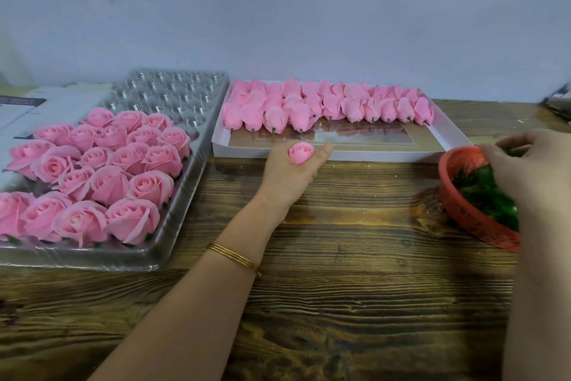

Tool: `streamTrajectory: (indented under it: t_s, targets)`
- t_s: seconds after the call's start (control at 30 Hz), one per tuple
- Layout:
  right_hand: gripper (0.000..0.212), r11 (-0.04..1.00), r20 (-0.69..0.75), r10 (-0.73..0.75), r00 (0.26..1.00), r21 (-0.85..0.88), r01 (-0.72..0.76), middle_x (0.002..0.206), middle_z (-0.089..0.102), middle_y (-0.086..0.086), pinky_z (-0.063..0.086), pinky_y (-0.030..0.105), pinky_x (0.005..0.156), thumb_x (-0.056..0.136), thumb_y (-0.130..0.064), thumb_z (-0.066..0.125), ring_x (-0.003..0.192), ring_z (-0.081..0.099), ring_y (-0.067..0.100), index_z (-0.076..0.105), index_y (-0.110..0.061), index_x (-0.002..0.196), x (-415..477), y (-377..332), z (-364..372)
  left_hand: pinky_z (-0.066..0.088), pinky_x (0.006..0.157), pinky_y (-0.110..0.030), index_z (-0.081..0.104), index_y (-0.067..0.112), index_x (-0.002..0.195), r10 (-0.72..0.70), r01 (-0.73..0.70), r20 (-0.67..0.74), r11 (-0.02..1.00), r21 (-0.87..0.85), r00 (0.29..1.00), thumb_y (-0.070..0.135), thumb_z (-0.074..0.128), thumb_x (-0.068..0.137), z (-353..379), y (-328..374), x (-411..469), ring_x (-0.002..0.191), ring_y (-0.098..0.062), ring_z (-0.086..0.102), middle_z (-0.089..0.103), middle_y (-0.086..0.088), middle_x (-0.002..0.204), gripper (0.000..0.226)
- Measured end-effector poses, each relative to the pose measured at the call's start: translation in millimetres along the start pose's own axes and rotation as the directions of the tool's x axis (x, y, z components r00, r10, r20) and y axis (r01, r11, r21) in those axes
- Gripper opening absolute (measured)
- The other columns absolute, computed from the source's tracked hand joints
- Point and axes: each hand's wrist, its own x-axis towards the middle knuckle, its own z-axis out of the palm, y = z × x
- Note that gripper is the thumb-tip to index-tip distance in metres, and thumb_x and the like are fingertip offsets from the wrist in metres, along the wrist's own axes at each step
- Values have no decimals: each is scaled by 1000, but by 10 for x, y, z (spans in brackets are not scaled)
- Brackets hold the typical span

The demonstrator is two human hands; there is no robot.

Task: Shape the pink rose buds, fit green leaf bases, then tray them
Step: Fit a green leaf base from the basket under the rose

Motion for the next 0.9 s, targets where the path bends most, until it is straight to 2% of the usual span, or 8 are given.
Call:
streamTrajectory:
  t_s: [0.1, 0.2, 0.27, 0.37, 0.5, 0.67, 0.77, 0.9]
  targets:
    - [17, 999, -12, 28, 1000, 44, -27, 99, 69, 9, 52, 61, 86, 76, -48, 60, 99, 63, 38, 59, -33, 84, 15, 26, -1, 43, 51, -12, 58, 9, 77, 1, -1, 0, 1000, -3, 1000, 27, 72, 88, -6, 1, -2, 50, 0, 48, 52, -2, 62, 26]
    - [25, 994, -29, 17, 999, 107, -14, 102, 69, 9, 50, 59, 91, 84, -45, 55, 104, 61, 37, 67, -30, 99, -15, -9, -7, 44, 51, -12, 57, 12, 72, -1, 1, 3, 1000, -3, 1000, 27, 73, 88, -5, -2, 1, 51, 0, 49, 53, 0, 61, 27]
    - [31, 988, -32, 4, 999, 152, 1, 92, 68, 3, 50, 57, 94, 85, -49, 55, 101, 63, 34, 70, -26, 100, -52, -72, -34, 44, 51, -13, 57, 12, 73, -6, 6, 2, 1000, -8, 1000, 28, 73, 88, -9, -4, 4, 51, 0, 49, 53, 0, 61, 26]
    - [25, 971, -11, 21, 1000, 240, -18, 83, 67, -6, 52, 52, 92, 77, -54, 63, 94, 65, 24, 69, -35, 93, -116, -173, -81, 44, 51, -12, 57, 14, 71, -11, 11, 2, 1000, -10, 1000, 28, 73, 88, -16, -7, 9, 51, 0, 49, 54, 2, 60, 27]
    - [26, 920, 37, -10, 999, 391, -5, 92, 70, -3, 57, 47, 86, 78, -29, 68, 92, 68, 24, 69, -36, 103, -185, -259, -66, 44, 51, -13, 56, 16, 68, -13, 13, 4, 1000, -7, 1000, 29, 73, 87, -14, -10, 11, 51, 1, 50, 54, 4, 59, 29]
    - [21, 717, 188, -165, 968, 697, -13, 91, 72, 8, 58, 30, 85, 88, -7, 69, 86, 73, 20, 68, -16, 106, -269, -438, 99, 44, 52, -12, 56, 15, 70, -16, 16, 9, 1000, -2, 1000, 30, 73, 88, -19, -16, 15, 51, 1, 50, 54, 3, 60, 28]
    - [15, 599, 332, -227, 915, 789, -138, 85, 73, 10, 58, 29, 84, 93, -4, 62, 86, 72, 20, 66, -3, 107, -402, -585, 256, 44, 51, -12, 56, 16, 68, -22, 22, 8, 1000, 3, 1000, 30, 72, 88, -13, -15, 21, 50, 1, 50, 54, 5, 58, 29]
    - [11, 467, 519, -246, 819, 803, -369, 87, 70, 8, 59, 27, 79, 95, -8, 57, 86, 68, 20, 67, -5, 98, -587, -741, 432, 44, 49, -13, 57, 17, 66, -27, 27, 7, 1000, -10, 1000, 30, 72, 89, -9, -13, 27, 48, -1, 50, 54, 5, 55, 31]
